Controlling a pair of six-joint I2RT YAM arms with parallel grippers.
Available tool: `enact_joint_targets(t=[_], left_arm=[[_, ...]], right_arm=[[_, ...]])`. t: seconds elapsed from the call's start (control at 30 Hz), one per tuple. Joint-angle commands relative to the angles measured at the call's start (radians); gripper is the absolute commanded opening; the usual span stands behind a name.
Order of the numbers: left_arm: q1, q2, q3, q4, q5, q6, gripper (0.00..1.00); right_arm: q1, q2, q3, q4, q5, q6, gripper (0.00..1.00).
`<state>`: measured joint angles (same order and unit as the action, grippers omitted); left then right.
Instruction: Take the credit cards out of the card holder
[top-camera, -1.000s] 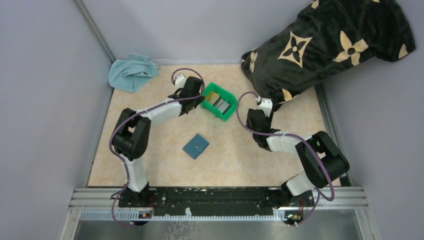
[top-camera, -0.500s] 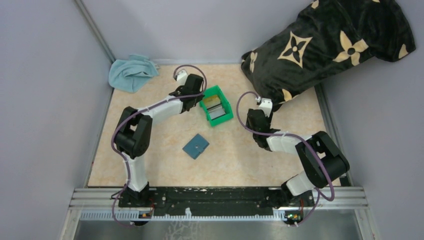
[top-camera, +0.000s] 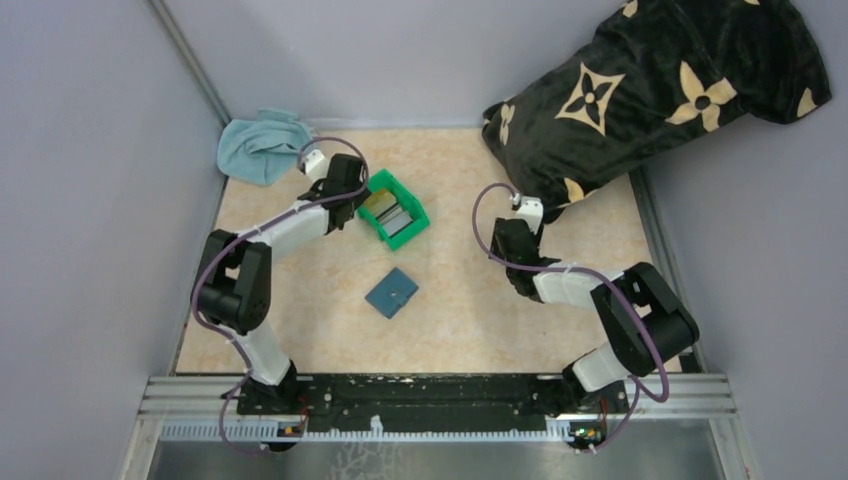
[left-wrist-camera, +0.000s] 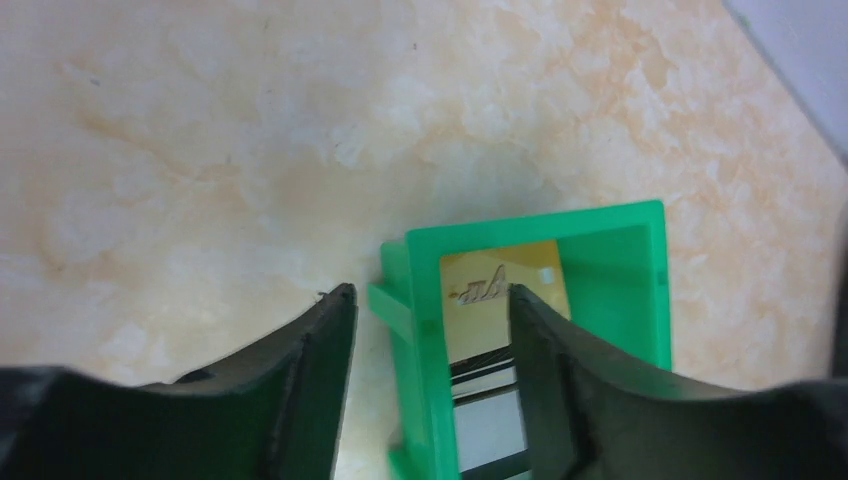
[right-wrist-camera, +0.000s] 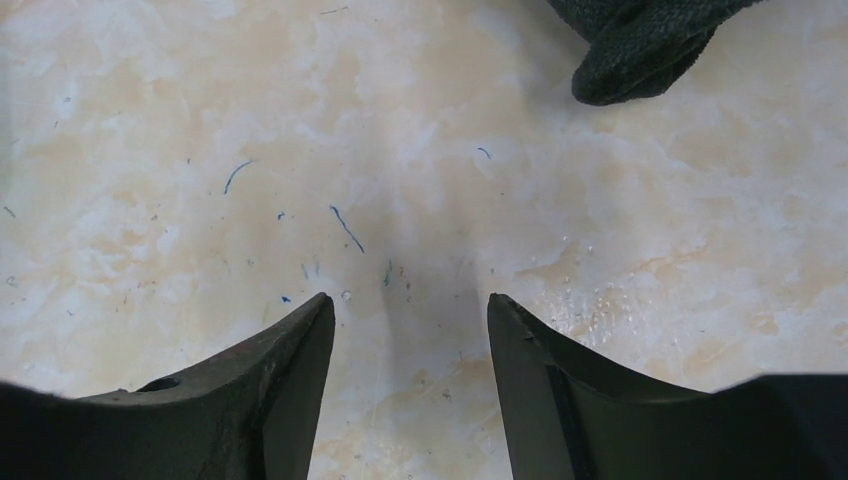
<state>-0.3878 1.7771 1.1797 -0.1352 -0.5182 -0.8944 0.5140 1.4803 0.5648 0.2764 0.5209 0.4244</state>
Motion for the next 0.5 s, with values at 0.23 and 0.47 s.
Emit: enact_joint_targets(t=[0.23,0.47], left_arm=[[-0.041,-0.282,-0.240,0.225,0.007,0.108,0.94],[-0.104,-0.463,-0.454,0.269,0.098,0.218,0.08]], right_arm=[[0.100,-0.118,-0.003,0.157,-0.213,-0.156,0.64],[0.317,-0.038,0.087,0.124,-0.427,-0.209,0.37]])
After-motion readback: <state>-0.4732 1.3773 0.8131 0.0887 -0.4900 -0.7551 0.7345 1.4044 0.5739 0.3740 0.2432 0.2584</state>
